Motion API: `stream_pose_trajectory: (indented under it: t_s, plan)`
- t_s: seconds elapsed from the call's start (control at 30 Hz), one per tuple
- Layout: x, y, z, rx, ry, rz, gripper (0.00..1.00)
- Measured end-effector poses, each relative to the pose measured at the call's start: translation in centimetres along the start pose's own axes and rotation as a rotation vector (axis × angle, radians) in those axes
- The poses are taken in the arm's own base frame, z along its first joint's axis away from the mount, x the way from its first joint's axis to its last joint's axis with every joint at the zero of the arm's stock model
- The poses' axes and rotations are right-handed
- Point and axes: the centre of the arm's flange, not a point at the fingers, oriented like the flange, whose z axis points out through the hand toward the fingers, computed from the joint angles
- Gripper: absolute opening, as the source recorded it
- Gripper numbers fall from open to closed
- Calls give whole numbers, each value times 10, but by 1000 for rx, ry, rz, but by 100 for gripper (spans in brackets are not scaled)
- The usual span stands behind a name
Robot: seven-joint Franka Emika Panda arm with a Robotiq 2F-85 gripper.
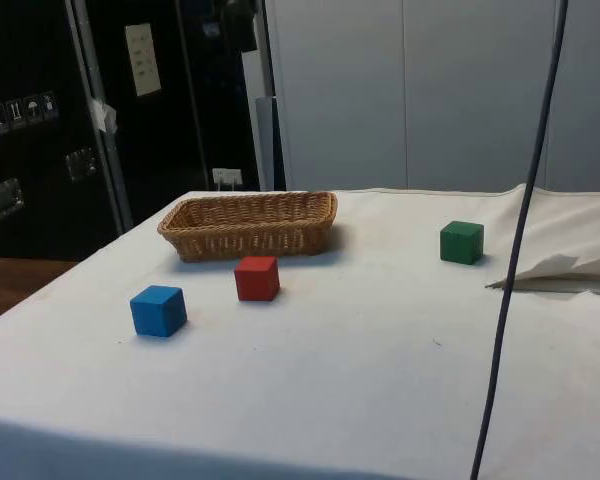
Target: Pick up exactly two blocks and place them into the basket.
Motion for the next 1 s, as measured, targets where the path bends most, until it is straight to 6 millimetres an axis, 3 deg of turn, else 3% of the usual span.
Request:
stream_pose_trajectory:
  t_s: [0.17,1.0]
  plan:
    - [0,-6,6,-1,-8,-2,100]
    - [10,-34,98,-28,-9,-47,100]
